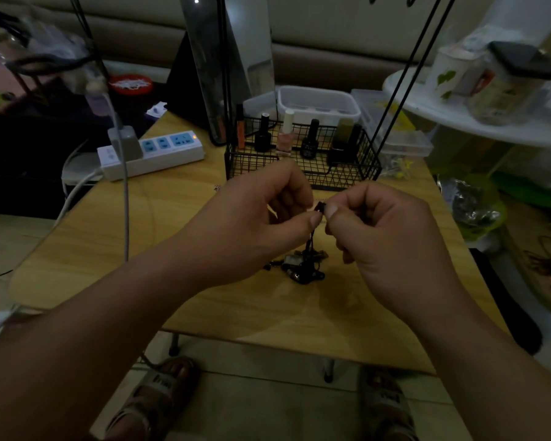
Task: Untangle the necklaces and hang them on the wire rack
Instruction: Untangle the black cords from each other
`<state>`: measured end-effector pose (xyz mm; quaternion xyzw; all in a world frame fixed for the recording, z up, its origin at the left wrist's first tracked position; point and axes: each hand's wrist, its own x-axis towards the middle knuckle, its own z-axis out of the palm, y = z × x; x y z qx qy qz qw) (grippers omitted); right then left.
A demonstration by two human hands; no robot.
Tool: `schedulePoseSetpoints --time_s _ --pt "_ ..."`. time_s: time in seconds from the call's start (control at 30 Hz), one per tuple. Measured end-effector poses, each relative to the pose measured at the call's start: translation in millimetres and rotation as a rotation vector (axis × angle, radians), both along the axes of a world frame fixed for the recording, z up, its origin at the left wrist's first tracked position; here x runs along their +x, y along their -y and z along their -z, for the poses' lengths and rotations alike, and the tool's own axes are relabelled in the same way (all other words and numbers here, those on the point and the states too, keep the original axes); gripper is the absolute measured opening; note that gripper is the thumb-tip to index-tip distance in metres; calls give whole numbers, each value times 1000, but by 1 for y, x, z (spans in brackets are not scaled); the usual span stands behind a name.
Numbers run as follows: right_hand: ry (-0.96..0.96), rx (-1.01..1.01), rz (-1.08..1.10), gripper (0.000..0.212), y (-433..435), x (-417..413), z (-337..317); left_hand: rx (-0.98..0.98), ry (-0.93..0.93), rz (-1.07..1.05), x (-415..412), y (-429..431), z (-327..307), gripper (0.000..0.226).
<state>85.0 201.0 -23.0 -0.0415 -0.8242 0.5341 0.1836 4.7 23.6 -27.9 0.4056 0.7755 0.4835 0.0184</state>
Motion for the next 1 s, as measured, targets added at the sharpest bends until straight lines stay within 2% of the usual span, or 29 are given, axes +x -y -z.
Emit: schedulePoseSetpoints --time_s 0.23,0.43,0.8,0.87,1.0 --pt "-64 142 52 7 3 2 3 -21 -125 -48 1 -4 2 6" --pt "-90 297 80 5 3 2 6 -57 -123 -74 -1 -7 5 5" --pt "-107 730 87 7 10 -5 16 -181 -108 -128 -6 -4 8 6" --pt "-66 662 71 6 11 -6 17 -192 -118 -130 -6 -2 7 6" --pt "113 116 63 11 9 -8 14 -190 -135 -126 -6 0 6 4"
